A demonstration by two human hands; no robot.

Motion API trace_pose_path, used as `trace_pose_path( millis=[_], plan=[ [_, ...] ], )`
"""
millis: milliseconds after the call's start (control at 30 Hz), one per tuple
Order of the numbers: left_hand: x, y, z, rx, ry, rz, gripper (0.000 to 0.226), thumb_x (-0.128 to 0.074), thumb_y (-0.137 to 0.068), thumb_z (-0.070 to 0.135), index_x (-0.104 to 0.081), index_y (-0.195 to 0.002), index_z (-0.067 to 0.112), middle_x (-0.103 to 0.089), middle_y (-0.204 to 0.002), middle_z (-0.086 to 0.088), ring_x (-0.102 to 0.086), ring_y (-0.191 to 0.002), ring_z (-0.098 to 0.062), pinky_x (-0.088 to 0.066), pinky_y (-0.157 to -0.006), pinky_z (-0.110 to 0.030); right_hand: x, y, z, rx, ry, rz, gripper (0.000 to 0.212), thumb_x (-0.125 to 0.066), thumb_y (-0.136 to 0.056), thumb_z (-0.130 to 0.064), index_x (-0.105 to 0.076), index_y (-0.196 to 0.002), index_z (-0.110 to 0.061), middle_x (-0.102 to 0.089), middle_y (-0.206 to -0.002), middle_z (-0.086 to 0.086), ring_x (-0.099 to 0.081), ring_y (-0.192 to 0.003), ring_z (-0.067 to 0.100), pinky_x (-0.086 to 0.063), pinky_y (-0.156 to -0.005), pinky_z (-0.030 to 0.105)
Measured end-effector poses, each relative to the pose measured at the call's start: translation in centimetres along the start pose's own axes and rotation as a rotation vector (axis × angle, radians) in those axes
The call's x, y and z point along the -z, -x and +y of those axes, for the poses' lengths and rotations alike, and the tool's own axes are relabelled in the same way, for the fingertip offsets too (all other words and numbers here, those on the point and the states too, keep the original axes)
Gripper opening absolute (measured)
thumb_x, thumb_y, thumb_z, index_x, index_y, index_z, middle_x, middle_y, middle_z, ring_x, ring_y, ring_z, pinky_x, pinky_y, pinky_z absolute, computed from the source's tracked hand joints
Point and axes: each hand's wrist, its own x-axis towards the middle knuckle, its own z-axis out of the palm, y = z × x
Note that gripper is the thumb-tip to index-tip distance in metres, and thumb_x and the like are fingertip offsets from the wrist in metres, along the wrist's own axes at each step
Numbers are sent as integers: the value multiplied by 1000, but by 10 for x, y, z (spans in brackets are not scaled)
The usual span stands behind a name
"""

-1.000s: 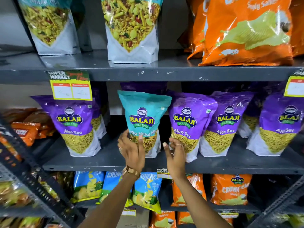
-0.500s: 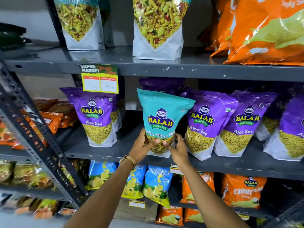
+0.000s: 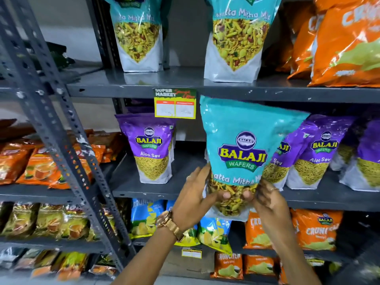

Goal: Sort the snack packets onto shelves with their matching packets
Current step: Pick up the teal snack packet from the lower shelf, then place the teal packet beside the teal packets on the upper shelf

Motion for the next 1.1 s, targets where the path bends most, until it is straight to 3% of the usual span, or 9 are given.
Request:
trace_pose_path(
  millis=[200,367,433,500,567,633,700,933,1100],
  plan=[
    [81,-13,61,-157,41,100,68,-73,-79,42,-41,-138,27,-56,-136,2,-50,-130,-24,-43,-106,-51,-30,3,-96,209,86,23,34,-65,-84,-18,-58,-115,-32,-70,-109,-16,-65,-102,-4,-53,-80,12],
    [155,-47,110,-346,19,186,53,-73,-78,38,-52,-125,28,-64,-122,9,-60,-115,-15,-50,-100,-42,-72,-28,-173,393,141,50,28,-65,-77,-39,-59,-103,-32,-68,-103,-18,-64,-94,-12,-47,-78,6],
    [182,-62,118,-370,32,202,56,-73,-79,35,-53,-129,19,-65,-126,-1,-61,-115,-15,-51,-101,-37,-92,-45,-197,460,122,44,39,-68,-76,-46,-61,-110,-26,-72,-108,-9,-66,-101,-2,-51,-87,17],
    [208,-77,122,-384,4,244,55,-73,-80,31,-55,-128,14,-66,-122,-4,-61,-111,-13,-49,-98,-30,-113,-68,-216,512,81,39,34,-68,-77,-42,-63,-107,-26,-72,-113,1,-66,-107,11,-52,-95,34],
    [232,-91,127,-384,-7,294,45,-73,-80,29,-58,-121,16,-67,-109,3,-61,-98,-3,-49,-88,-22,-136,-96,-232,545,83,26,24,-67,-74,-44,-64,-93,-30,-72,-111,7,-67,-105,17,-52,-97,44],
    [255,-106,125,-365,47,311,39,-72,-82,16,-57,-118,16,-65,-97,13,-60,-81,13,-46,-76,-7,-162,-121,-243,546,77,32,31,-67,-68,-55,-64,-85,-30,-74,-106,14,-68,-102,26,-51,-95,52],
    [276,-121,115,-333,73,322,41,-70,-84,9,-56,-123,10,-65,-97,11,-61,-77,18,-48,-71,-4,-187,-146,-246,535,37,7,38,-68,-64,-59,-64,-83,-27,-73,-105,17,-67,-102,32,-49,-95,57],
    [315,-159,58,-170,93,361,43,-68,-86,13,-55,-126,5,-68,-117,-12,-65,-102,-18,-55,-95,-37,-256,-211,-215,403,-23,-37,79,-67,-48,-78,-67,-98,-17,-75,-104,10,-68,-101,27,-53,-91,55],
    [322,-177,33,-121,124,408,41,-64,-89,13,-53,-127,4,-65,-119,-10,-62,-108,-19,-56,-93,-26,-279,-244,-205,366,60,-4,74,-60,-50,-83,-65,-95,-25,-73,-105,7,-61,-108,34,-50,-92,55]
  ],
)
